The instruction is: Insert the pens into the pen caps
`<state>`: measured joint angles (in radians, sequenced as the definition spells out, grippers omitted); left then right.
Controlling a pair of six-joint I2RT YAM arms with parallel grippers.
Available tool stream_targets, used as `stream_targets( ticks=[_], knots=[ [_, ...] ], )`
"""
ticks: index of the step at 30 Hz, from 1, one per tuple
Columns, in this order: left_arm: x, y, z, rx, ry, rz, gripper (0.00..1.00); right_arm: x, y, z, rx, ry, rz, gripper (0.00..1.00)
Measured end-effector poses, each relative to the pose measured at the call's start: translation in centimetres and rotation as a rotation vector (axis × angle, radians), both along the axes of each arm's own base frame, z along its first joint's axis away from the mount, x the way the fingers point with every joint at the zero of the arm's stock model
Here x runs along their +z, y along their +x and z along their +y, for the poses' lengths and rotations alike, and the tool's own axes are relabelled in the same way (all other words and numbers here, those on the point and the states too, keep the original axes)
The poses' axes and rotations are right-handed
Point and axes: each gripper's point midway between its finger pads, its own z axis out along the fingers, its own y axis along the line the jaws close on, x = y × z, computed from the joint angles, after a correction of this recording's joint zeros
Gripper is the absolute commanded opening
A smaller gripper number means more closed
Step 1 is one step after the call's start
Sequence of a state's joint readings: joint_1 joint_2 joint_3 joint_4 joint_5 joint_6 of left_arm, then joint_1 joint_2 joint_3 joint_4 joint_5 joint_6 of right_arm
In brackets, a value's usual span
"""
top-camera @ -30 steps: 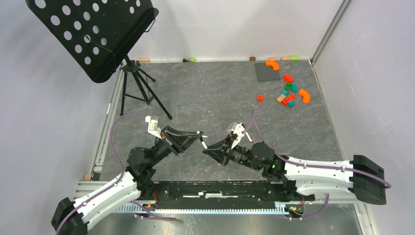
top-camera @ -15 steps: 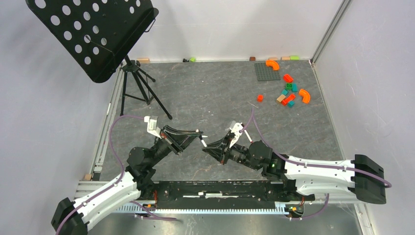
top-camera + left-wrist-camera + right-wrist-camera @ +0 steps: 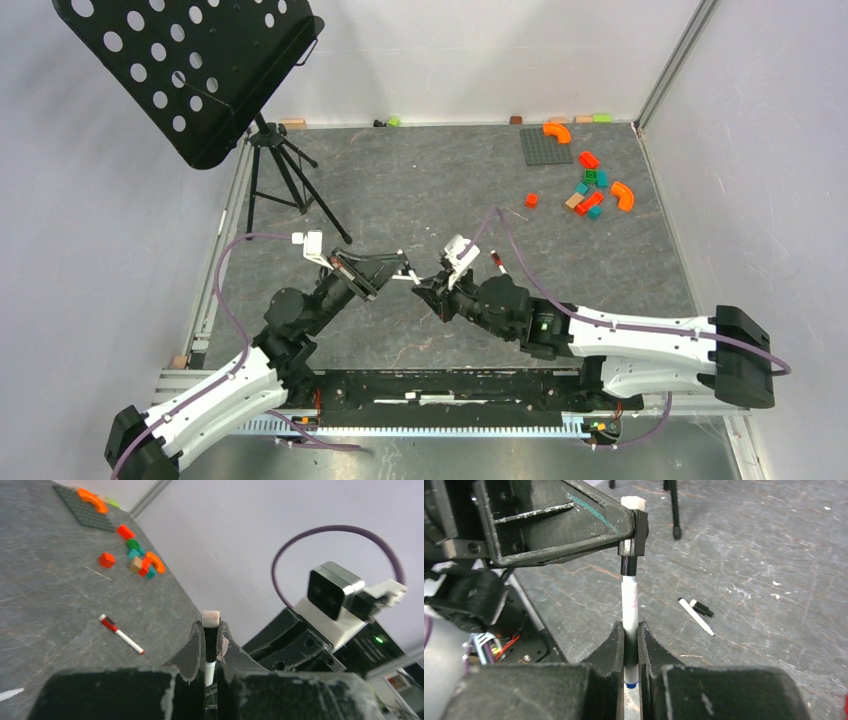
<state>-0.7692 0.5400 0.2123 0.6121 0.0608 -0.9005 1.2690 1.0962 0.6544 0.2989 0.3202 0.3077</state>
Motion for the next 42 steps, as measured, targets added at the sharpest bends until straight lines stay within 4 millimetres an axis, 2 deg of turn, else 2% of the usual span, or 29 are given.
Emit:
stream_targets(
  ticks=[8,14,23,28,35,42],
  knots=[
    [-1.9,2.6,0.6,0.126,0.083,0.123,0.02,-1.4,2.7,0.4,-0.154,-0.172,0.025,0.0],
    [-3.1,3.0,0.7,0.152,0.13,0.183,0.02,-2.4,3.1,0.2,-0.183,-0.24,0.023,0.0],
    [-2.9,3.0,0.6,0.144,0.136,0.189,0.02,-2.2,3.0,0.1,-0.165,-0.246,0.002,0.0],
    [-1.7,1.5,0.0,0.063,0.141,0.112,0.02,-1.2,1.7,-0.4,-0.091,-0.17,-0.003,0.0],
    [2.1,-2.0,-0.9,-0.098,0.09,-0.083,0.02,2.4,-1.4,-1.0,0.06,0.014,-0.012,0.0],
    [4.5,-4.9,-2.0,-0.252,0.054,-0.241,0.02,4.3,-4.1,-1.2,0.198,0.121,0.0,0.0]
  ],
)
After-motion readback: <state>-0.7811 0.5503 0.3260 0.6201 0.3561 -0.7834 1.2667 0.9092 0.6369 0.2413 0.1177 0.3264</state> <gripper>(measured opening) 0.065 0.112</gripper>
